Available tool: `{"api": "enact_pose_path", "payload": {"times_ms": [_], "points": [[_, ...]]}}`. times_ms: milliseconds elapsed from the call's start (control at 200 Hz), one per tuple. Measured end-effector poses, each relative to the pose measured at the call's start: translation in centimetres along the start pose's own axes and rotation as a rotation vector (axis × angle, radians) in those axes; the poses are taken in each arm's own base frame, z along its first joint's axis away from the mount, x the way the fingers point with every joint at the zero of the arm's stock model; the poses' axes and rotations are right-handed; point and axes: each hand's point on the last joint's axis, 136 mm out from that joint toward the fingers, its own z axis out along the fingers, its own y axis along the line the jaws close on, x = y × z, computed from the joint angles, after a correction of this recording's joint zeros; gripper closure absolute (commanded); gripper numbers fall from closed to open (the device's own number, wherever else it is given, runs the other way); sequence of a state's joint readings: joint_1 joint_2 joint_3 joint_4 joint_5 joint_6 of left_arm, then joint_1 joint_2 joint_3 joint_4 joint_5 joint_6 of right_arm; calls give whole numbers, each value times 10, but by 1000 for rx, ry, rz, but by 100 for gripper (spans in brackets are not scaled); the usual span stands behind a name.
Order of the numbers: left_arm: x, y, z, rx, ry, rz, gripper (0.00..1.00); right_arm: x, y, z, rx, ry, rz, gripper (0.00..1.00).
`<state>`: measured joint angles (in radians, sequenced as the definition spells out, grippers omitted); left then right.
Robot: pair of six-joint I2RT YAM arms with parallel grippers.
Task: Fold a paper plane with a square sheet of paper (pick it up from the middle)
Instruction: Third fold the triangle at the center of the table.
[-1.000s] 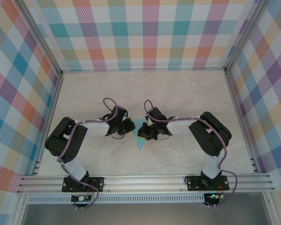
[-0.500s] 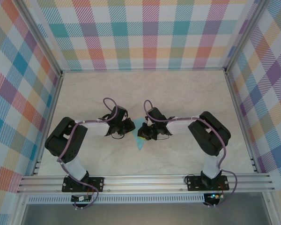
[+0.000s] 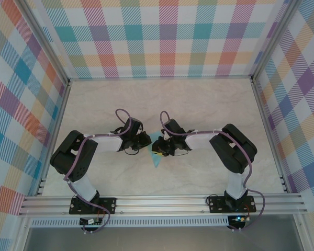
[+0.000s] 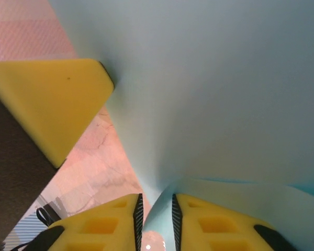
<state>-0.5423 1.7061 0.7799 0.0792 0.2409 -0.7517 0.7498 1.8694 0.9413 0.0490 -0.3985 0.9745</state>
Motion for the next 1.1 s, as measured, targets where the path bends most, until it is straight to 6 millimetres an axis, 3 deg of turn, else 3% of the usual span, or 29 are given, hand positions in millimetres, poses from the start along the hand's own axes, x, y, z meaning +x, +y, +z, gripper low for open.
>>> {"api": "enact_pose_path", "payload": {"times_ms": [125, 310, 385, 480, 715, 975, 1105], "points": [[-5, 1, -11, -31, -35, -9, 80, -1, 3, 0, -9, 0, -11, 62], [-31, -5, -51, -42, -165, -43, 78, 0, 6, 0, -17, 4, -22, 59], [-41, -3, -65, -44, -207, -62, 78, 0, 6, 0, -16, 4, -22, 63], [-44, 0, -73, -52, -227, -73, 78, -1, 2, 0, 0, -3, -21, 76], [-17, 13, -70, -56, -154, -72, 82, -1, -9, 1, 46, -10, -28, 89], [28, 0, -59, -1, -43, -45, 91, -2, -10, 1, 51, -11, -32, 96], [40, -7, -53, 26, -12, -43, 95, -2, -10, 1, 51, -11, -32, 97]]}}
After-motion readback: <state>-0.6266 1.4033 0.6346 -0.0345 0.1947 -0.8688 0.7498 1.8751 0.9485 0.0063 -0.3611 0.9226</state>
